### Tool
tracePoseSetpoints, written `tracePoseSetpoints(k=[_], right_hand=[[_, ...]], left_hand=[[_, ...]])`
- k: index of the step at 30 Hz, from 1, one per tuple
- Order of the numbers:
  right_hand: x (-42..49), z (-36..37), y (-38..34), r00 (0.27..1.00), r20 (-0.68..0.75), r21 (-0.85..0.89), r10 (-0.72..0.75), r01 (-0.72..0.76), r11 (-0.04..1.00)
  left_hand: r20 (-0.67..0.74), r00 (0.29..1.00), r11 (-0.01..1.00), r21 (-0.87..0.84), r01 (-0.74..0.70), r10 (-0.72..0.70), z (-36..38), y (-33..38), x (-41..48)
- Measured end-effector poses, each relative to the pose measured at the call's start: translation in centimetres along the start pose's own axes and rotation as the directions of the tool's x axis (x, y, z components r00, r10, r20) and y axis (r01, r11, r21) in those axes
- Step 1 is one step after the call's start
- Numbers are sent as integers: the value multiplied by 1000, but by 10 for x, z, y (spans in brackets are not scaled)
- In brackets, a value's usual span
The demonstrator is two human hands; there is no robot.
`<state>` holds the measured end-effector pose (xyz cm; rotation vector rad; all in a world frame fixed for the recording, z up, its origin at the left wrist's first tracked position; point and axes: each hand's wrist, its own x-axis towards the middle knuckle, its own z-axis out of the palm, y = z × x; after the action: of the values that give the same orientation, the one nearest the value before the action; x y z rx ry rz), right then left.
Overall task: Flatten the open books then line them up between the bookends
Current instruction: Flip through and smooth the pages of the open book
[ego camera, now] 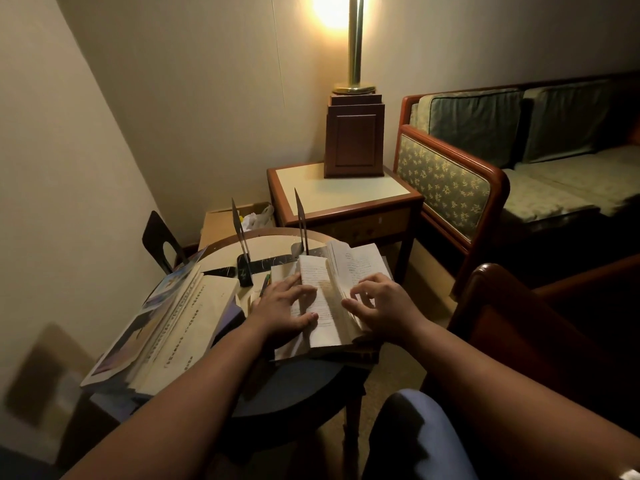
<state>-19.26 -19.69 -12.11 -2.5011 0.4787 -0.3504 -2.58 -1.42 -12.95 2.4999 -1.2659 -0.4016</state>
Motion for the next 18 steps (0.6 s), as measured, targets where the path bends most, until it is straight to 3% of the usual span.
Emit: tracePoseSetpoints(k=[5, 8, 12, 18], right_hand=[[1, 12, -10, 1000, -29, -1, 10, -10, 1000], [2, 9, -12, 995, -80, 117, 64, -54, 992], [0, -6, -4, 971, -186, 256, 149, -98, 962], [-3, -4, 25, 954, -190, 219, 234, -191, 957]], left_hand=[[-97, 983, 987, 61, -148, 153, -11, 11, -3], [-94, 960, 960, 121, -251, 263, -9, 28, 0], [-59, 963, 962, 95, -255, 261, -11, 50, 6], [49, 978, 979, 9, -202, 201, -11, 67, 20]])
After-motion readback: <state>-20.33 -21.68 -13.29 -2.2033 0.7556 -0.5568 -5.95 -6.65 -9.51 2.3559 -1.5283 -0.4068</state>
